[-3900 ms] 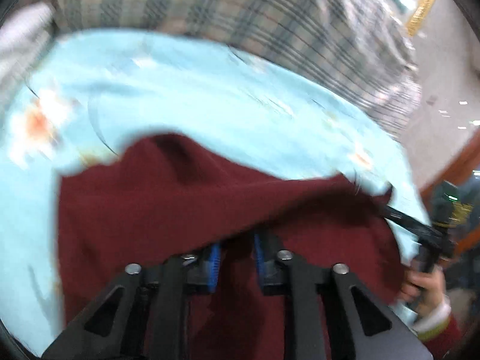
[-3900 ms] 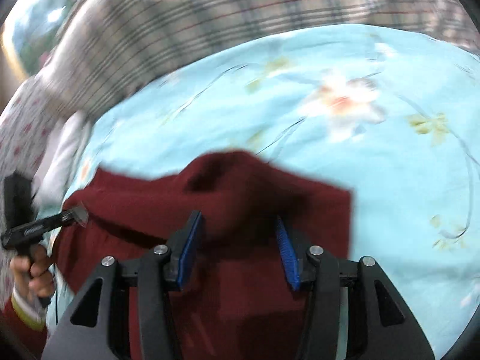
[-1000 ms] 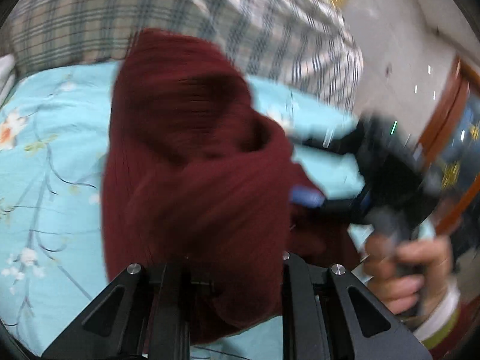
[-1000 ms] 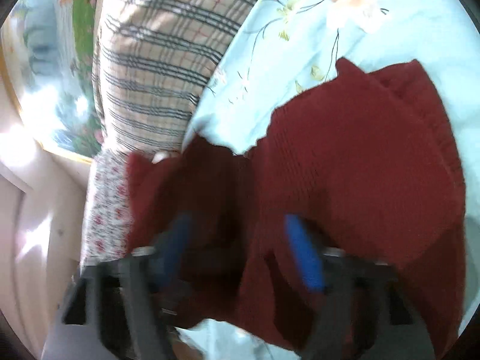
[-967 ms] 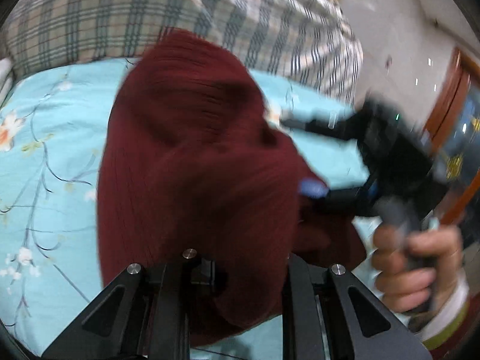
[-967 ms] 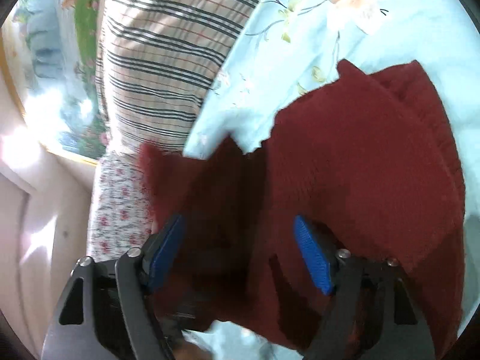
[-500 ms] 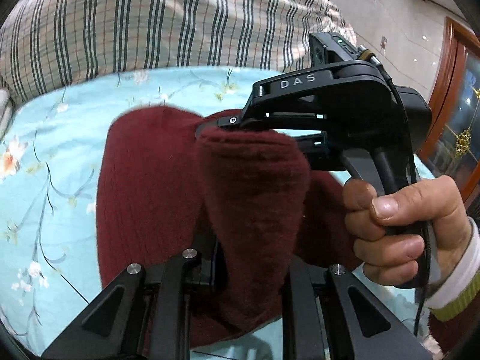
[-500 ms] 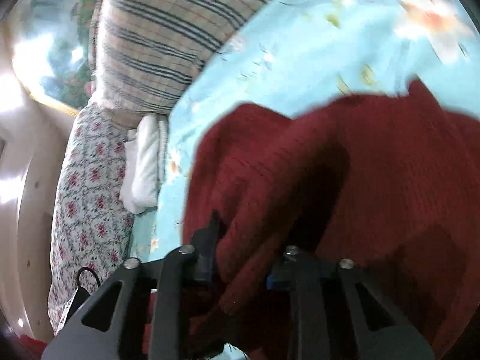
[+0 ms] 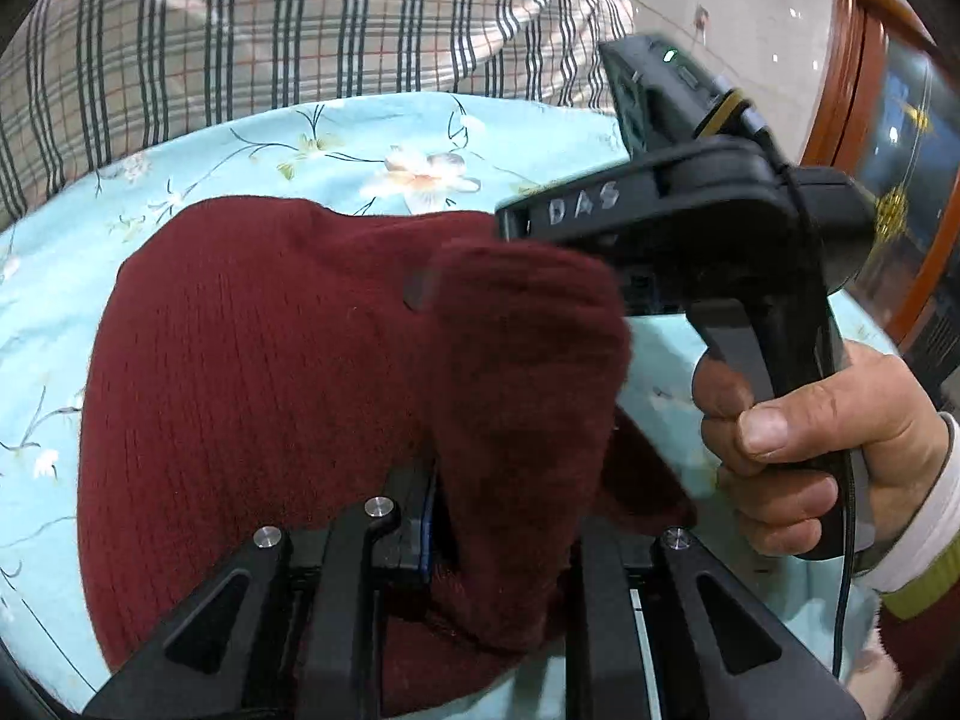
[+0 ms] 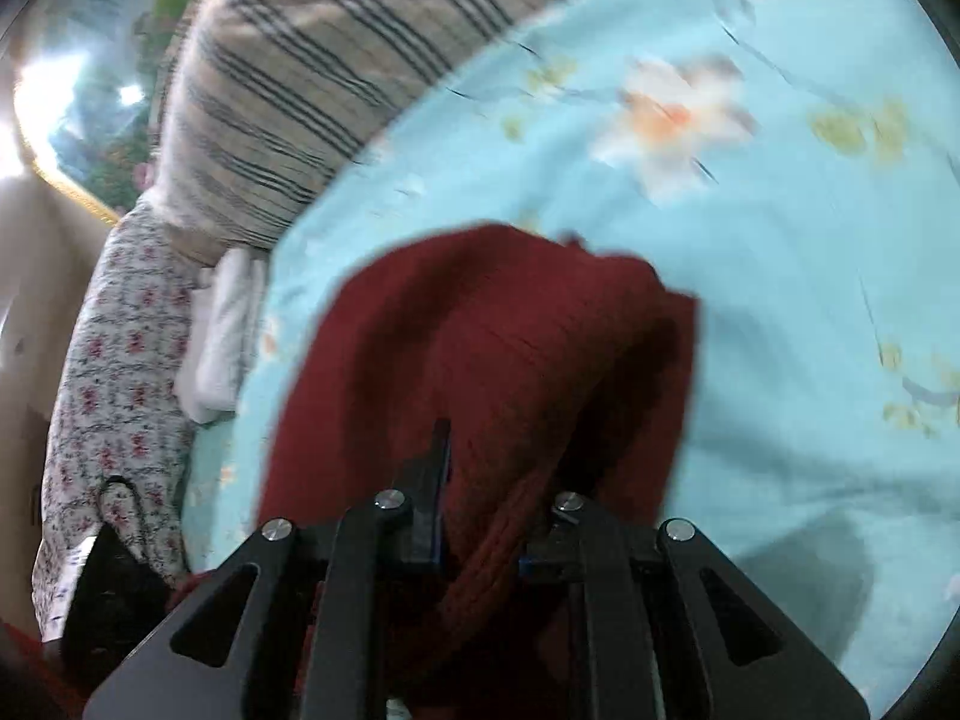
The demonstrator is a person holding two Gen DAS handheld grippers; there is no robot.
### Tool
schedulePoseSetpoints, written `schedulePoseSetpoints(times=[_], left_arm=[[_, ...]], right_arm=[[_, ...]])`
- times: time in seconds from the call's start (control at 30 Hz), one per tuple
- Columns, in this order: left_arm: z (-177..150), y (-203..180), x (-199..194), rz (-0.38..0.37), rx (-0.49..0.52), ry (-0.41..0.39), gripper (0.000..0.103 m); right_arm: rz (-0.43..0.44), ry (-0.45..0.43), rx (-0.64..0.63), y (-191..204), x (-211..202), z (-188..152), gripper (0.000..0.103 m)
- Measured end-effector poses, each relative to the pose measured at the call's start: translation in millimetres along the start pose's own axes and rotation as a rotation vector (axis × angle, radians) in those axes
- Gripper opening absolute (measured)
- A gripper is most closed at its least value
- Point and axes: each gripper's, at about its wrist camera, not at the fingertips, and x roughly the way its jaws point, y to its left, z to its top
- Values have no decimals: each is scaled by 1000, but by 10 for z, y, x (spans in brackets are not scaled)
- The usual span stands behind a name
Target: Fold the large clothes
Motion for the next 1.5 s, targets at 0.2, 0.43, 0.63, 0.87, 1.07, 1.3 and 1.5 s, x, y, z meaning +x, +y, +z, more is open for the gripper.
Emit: schedulePoseSetpoints(times=[0.2, 0.43, 0.63, 0.87, 1.07, 1.3, 1.5], left_arm=[[1, -49, -10, 6, 7, 22, 22], [-23, 73, -483, -108, -65, 21, 49], [-60, 503, -1006, -53, -154, -40, 82], [-57, 1265, -823, -107, -409, 15, 84], [-43, 1606, -199, -223, -526, 171, 87], [-56, 1622, 285, -310, -530, 235, 102], [-48, 1580, 262, -330, -482, 190, 66]], right_arm=[[-11, -31, -19, 42, -4, -6, 17], [-100, -55, -31, 107, -187, -95, 24], [-189, -86, -27, 164, -440, -209, 66], [-71, -67, 24, 134, -418, -184, 71], [-27, -27, 71, 16, -204, -155, 71], [36, 7, 74, -65, -75, -125, 71], [28, 37, 67, -60, -6, -143, 43]])
